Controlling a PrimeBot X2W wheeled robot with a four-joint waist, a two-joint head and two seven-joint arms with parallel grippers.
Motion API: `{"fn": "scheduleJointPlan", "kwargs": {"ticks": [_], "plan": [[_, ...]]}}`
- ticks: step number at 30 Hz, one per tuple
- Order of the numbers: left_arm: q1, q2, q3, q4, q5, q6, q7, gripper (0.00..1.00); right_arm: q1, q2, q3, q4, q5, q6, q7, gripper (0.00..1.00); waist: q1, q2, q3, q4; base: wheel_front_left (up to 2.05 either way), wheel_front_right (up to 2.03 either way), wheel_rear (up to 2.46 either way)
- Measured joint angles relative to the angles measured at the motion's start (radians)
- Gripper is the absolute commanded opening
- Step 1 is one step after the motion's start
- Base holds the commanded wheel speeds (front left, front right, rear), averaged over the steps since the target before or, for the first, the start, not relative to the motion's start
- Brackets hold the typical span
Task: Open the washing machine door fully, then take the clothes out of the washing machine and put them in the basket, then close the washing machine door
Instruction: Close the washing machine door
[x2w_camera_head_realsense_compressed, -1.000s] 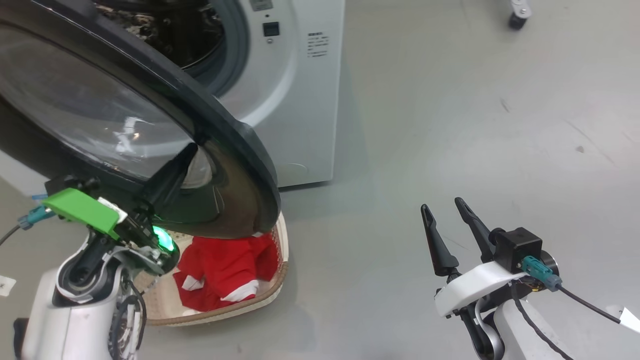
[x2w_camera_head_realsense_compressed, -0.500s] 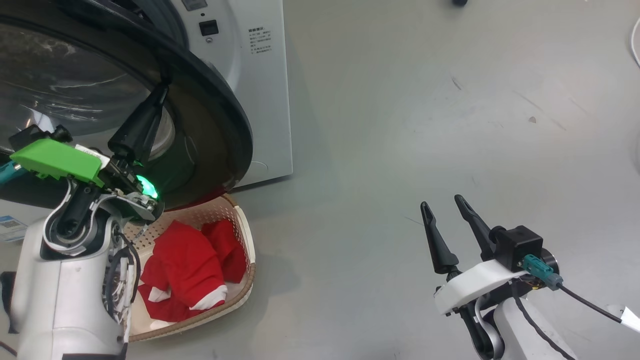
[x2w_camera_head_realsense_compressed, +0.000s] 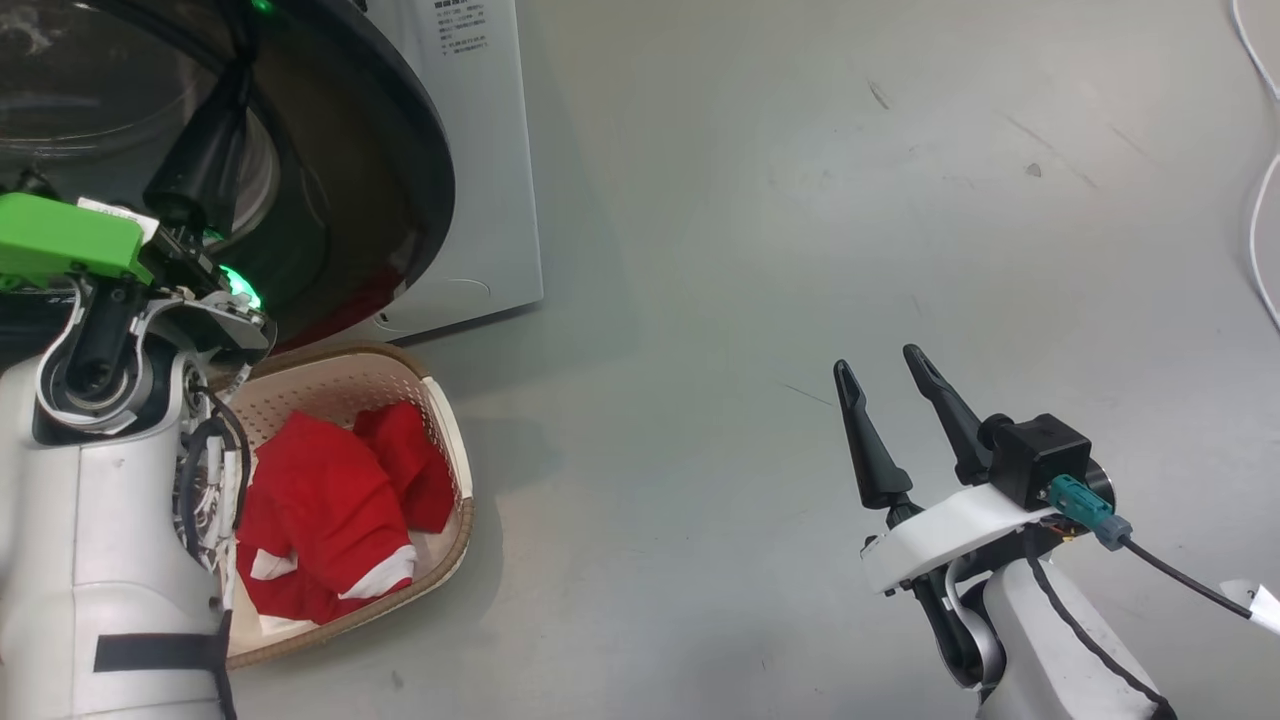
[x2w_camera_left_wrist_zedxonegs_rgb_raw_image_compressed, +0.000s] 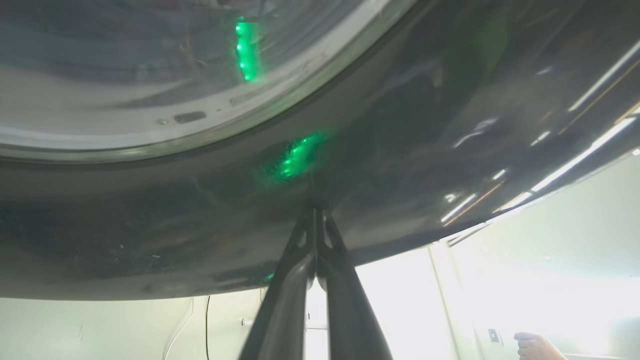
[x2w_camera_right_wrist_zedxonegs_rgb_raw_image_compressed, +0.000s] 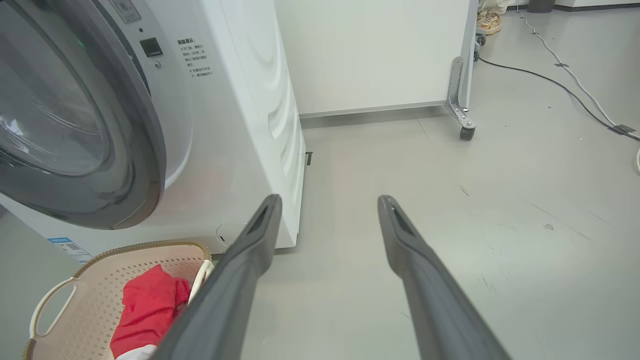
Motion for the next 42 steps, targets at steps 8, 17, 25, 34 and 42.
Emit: {"fn": "scheduleJointPlan", "kwargs": {"ticks": [8, 17, 25, 34, 42], "plan": [[-0.044, 0.001, 0.014, 0.020, 0.026, 0.000, -0.034, 0.00, -0.012, 0.000, -0.014, -0.003, 0.000, -0.009, 0.000, 1.00, 0.0000, 0.0000, 0.027, -0.010, 0.00, 0.00, 0.00], [-0.046, -0.004, -0.009, 0.026, 0.030, 0.000, -0.025, 0.00, -0.013, 0.000, -0.040, -0.002, 0.000, -0.025, 0.000, 1.00, 0.0000, 0.0000, 0.019, 0.020, 0.00, 0.00, 0.00], [0.044, -0.009, -0.006, 0.002, 0.034, 0.000, -0.041, 0.00, -0.011, 0.000, -0.053, 0.000, -0.002, -0.025, 0.000, 1.00, 0.0000, 0.0000, -0.005, 0.069, 0.00, 0.00, 0.00], [0.145, -0.011, 0.016, -0.025, 0.033, 0.000, -0.069, 0.00, -0.008, 0.000, -0.058, 0.012, -0.004, -0.019, 0.000, 1.00, 0.0000, 0.0000, -0.036, 0.120, 0.00, 0.00, 0.00], [0.228, -0.012, 0.045, -0.086, 0.051, 0.000, -0.141, 1.00, 0.008, 0.000, -0.058, 0.019, -0.004, -0.015, 0.000, 1.00, 0.0000, 0.0000, -0.071, 0.155, 0.00, 0.00, 0.00]]}}
